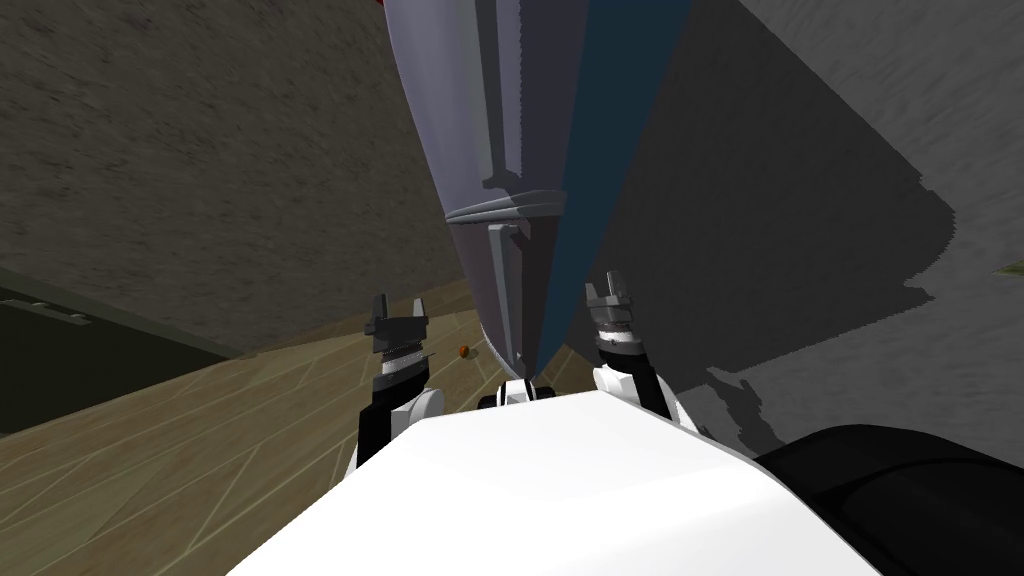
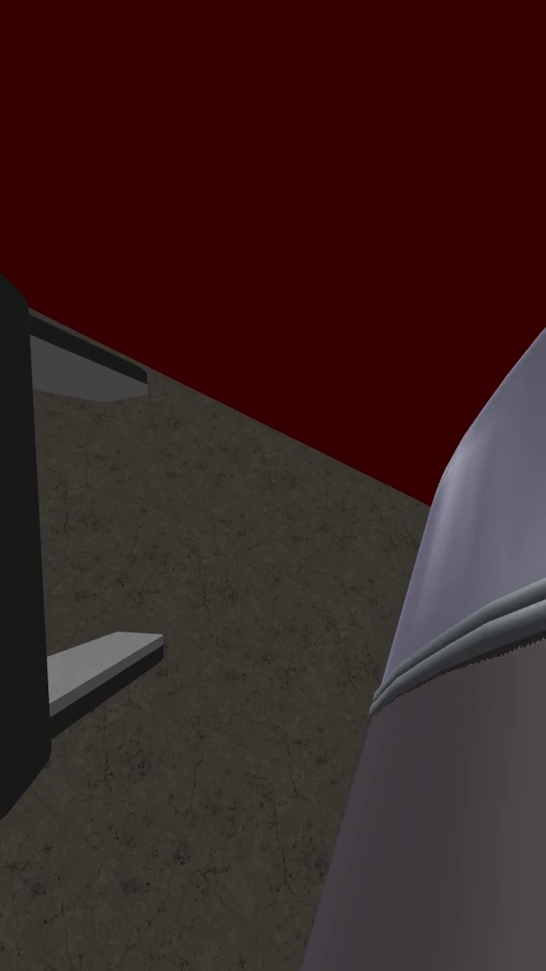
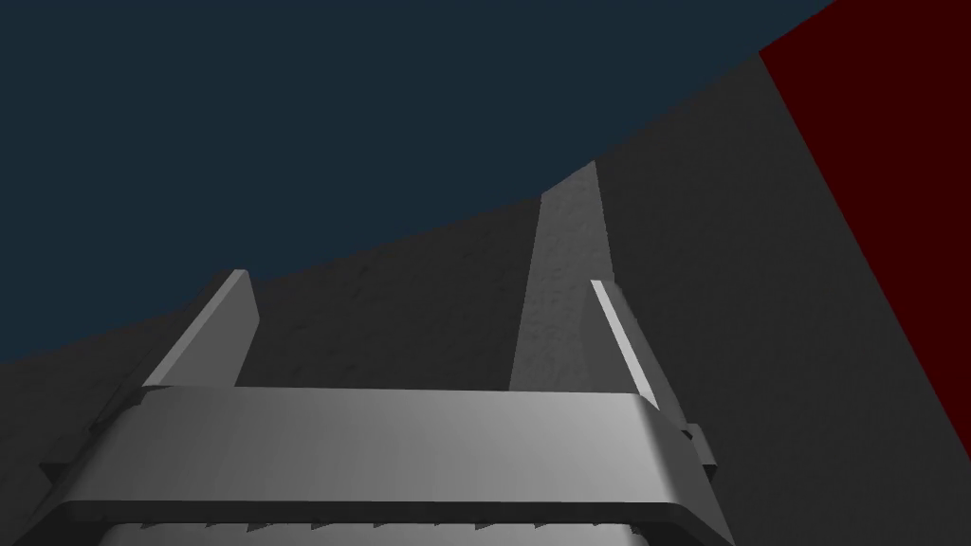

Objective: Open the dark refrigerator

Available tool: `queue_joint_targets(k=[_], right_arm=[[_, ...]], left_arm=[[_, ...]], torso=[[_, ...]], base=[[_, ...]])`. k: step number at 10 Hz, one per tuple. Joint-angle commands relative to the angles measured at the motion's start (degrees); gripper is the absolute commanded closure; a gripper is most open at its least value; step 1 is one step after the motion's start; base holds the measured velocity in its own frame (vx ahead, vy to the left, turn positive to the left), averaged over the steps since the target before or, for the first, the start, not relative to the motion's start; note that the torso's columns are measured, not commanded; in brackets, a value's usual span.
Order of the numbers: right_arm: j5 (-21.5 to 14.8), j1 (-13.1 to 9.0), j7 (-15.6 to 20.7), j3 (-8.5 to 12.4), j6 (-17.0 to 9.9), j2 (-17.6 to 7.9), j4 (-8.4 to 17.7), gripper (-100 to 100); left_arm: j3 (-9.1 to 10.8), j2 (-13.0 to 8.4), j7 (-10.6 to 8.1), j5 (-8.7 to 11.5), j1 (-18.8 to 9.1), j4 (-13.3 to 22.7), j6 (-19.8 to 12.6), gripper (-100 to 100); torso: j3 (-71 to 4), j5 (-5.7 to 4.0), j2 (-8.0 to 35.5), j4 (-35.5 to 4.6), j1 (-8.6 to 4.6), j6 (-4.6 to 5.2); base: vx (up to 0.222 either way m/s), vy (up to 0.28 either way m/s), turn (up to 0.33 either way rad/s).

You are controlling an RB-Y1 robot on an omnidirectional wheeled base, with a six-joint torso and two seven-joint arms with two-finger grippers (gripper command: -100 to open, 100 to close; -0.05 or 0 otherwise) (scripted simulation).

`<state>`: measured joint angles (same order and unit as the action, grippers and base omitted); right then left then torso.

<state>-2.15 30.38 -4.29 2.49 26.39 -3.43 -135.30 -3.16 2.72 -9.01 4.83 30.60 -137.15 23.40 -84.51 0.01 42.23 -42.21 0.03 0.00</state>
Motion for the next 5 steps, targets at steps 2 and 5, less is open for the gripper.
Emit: queue_joint_targets(k=[2,5], right_arm=[[-4.6,-2.5,0.7,2.8,2.8,-5.0,-0.2,-100],[-9.8,-5.3,1.6,6.1,6.0,-8.6,-1.0,-100]], left_arm=[[0.0,0.0,0.0,0.0,0.0,0.0,0.0,0],[0.0,0.0,0.0,0.0,0.0,0.0,0.0,0]], torso=[[-0.1,0.0,0.0,-0.1,0.0,0.0],[-0.1,-0.01,0.1,-0.1,-0.02,0.0]], base=[[0.001,0.025,0.025],[0.005,0.03,0.027]])
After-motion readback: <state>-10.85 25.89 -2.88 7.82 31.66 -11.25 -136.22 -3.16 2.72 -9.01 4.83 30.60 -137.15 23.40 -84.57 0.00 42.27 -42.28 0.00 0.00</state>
